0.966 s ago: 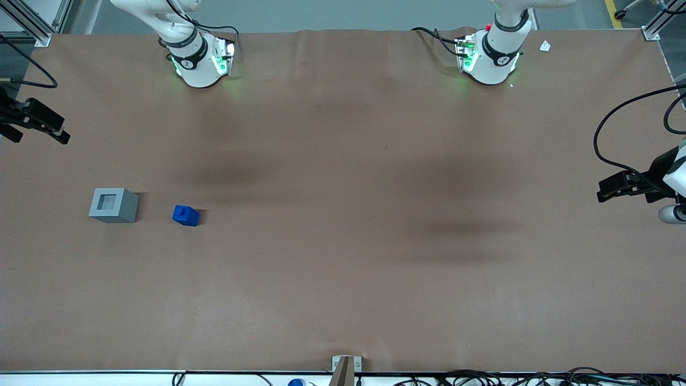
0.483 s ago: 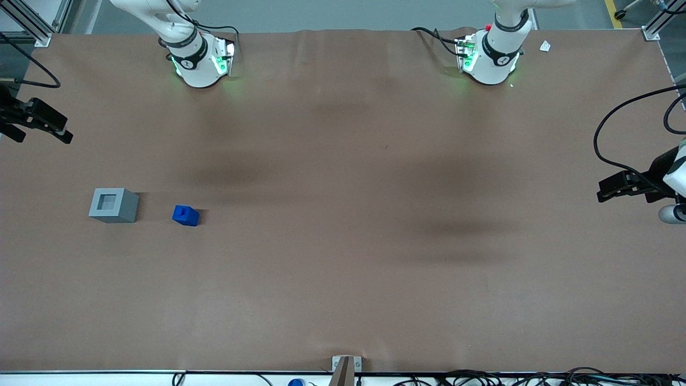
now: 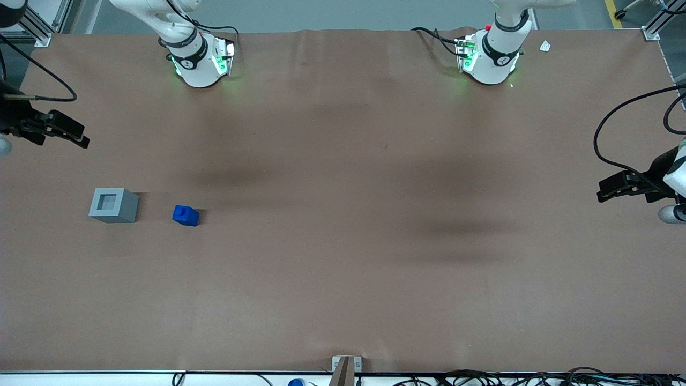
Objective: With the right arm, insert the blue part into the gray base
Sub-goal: 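Move the open right gripper over the blue block and lower it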
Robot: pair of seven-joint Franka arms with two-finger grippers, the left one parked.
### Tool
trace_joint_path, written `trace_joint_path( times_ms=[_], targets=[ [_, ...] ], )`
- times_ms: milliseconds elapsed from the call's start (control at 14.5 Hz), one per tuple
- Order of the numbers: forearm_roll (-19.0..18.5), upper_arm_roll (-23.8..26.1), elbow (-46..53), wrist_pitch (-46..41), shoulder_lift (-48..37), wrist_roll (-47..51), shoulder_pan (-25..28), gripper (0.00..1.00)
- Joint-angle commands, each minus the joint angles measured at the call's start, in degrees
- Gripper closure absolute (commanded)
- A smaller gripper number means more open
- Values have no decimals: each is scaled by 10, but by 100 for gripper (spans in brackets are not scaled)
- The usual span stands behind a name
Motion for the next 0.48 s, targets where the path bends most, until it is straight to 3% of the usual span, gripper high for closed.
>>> trace_joint_path(
  times_ms=[0, 414],
  targets=[
    [4, 1, -21, 26, 14, 17, 3, 0],
    [3, 1, -93, 119, 36, 104, 42, 0]
  ],
)
